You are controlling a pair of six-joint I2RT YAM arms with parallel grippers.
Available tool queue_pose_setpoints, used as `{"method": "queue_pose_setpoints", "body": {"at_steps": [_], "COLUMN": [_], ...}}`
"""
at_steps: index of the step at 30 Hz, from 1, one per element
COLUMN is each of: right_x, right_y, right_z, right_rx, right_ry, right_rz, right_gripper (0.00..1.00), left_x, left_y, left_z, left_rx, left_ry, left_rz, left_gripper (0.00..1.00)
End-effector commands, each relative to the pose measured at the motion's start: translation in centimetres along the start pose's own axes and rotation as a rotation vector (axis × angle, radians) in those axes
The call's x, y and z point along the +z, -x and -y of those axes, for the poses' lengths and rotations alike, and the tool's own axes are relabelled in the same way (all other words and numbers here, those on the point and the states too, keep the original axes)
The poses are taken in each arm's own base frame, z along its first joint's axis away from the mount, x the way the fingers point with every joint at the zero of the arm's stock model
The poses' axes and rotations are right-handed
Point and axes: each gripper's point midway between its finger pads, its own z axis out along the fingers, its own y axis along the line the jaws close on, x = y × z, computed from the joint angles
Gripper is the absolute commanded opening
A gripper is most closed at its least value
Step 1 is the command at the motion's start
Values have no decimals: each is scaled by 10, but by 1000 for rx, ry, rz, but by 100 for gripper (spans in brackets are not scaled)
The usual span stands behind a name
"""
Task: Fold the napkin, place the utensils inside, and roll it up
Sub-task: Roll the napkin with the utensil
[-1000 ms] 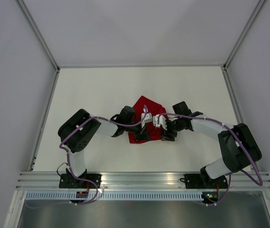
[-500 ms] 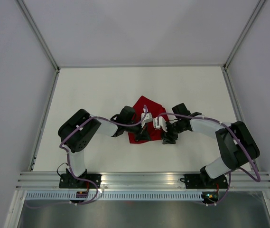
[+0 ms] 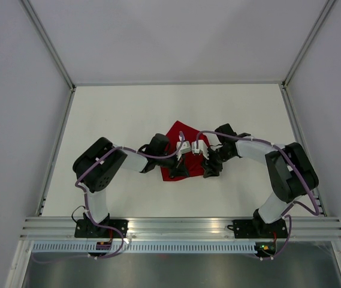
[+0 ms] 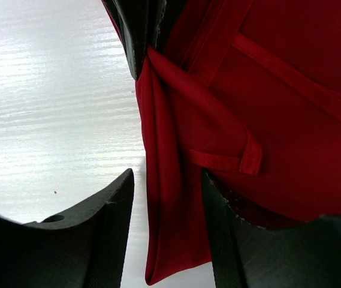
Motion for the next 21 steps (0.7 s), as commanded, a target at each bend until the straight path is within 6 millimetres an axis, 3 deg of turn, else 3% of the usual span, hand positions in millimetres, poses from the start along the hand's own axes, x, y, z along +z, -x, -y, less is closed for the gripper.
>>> {"method": "queue_pose_setpoints", "body": {"at_steps": [1,5,12,21], "right_x": [8,9,10,11], "right_y": [9,6,2,-8], "right_z": [-2,-8,-13,-18], "right_rx": [38,63,108,202], "right_ry": [51,74,102,172], "right_rz": [14,6,-12,-36], "right_gripper": [54,47,28,20], "left_x": [5,4,4,-1], "left_y": [-27,-25,-20,-3], "left_z": [6,5,2,-6], "left_rx": [-10,-3,1,45], "left_ry": [0,6,28,106], "left_rz": [-73,-71,-51,18], "left_gripper": [2,2,8,21]}}
